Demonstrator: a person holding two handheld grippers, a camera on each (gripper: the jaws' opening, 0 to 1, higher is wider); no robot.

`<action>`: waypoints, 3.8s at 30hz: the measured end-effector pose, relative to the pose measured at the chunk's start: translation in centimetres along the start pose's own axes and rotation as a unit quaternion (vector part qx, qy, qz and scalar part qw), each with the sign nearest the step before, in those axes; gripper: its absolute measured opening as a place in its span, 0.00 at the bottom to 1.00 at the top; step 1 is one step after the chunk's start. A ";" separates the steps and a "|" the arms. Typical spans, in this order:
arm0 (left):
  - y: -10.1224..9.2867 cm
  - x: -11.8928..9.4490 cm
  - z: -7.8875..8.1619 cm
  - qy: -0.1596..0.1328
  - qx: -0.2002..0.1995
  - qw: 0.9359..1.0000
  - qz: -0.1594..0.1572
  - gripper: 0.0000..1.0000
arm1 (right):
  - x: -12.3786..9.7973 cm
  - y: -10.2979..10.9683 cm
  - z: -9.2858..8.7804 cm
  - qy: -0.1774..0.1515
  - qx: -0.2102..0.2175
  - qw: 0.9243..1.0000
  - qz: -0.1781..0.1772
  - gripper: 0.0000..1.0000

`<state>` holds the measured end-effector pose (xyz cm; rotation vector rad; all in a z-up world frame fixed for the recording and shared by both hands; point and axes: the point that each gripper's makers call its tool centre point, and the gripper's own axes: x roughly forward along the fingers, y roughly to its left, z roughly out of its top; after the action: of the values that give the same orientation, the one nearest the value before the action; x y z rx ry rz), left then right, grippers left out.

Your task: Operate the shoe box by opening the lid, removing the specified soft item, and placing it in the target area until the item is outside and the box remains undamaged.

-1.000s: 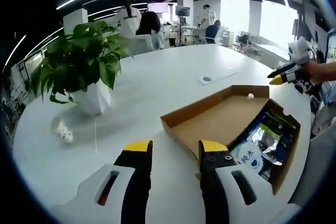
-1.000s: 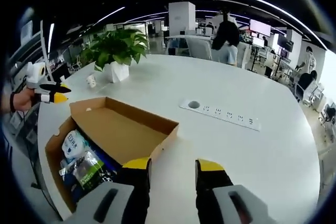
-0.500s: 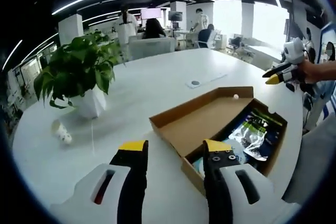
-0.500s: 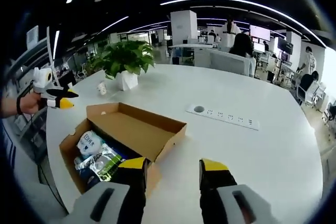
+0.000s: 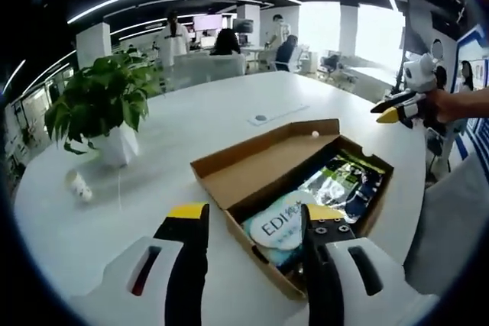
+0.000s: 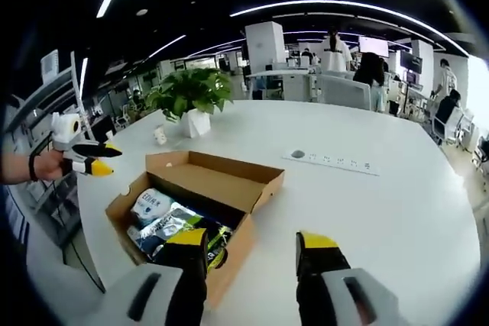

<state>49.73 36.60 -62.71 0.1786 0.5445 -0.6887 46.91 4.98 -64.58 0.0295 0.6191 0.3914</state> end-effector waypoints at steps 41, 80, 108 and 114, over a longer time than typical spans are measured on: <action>-7.3 2.4 -3.8 0.056 -0.070 0.996 -0.032 0.46 | -2.6 3.6 -3.9 -0.001 0.017 1.000 0.012 0.44; -11.7 8.7 -7.0 0.173 -0.164 0.968 -0.080 0.25 | -2.4 4.2 -5.6 0.031 -0.027 0.999 0.017 0.43; -11.6 9.4 -6.3 0.143 -0.180 0.971 -0.061 0.00 | -2.9 3.6 -6.4 0.036 -0.022 0.999 0.014 0.42; -11.6 9.5 -5.9 0.135 -0.160 0.976 -0.062 0.00 | -3.0 3.4 -6.5 0.035 -0.019 0.999 0.011 0.41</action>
<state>45.85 24.40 -72.59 -0.0657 0.9252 -0.6928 39.82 6.48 -67.75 -0.0141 0.6813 0.4270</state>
